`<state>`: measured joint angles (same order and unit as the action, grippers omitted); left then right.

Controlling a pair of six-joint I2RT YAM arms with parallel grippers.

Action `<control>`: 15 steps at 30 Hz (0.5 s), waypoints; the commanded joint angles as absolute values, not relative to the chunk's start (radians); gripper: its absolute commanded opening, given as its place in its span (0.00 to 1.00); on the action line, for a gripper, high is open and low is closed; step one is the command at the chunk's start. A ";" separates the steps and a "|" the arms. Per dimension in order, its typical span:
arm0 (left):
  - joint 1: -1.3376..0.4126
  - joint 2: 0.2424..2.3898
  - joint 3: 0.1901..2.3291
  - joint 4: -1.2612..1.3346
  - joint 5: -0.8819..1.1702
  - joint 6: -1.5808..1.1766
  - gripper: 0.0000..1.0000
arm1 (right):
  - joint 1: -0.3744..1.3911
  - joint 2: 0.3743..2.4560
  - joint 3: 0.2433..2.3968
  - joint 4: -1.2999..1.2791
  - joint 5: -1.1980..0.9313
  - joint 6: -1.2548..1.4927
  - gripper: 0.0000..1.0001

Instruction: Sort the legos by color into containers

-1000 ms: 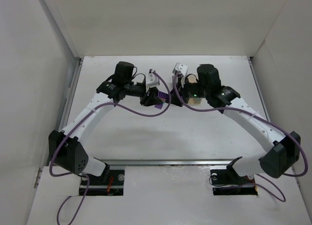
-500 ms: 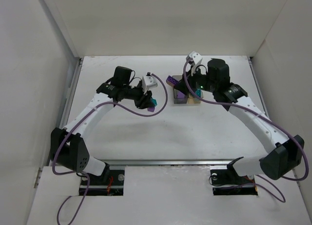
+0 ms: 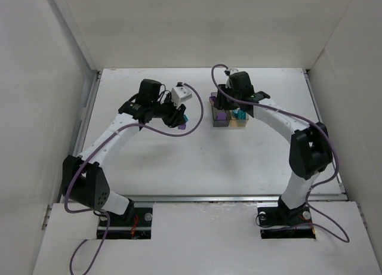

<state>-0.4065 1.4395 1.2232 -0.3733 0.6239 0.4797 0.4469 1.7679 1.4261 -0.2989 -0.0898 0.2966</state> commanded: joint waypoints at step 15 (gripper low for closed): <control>-0.408 1.410 1.180 -0.293 0.583 0.434 0.00 | 0.330 1.747 1.411 -0.301 -0.032 0.404 0.00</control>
<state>-0.4061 1.4395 1.1900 -0.3305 0.5743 0.4458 0.3328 1.7531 1.4158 -0.3077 0.0044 0.4004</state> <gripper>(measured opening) 0.333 0.438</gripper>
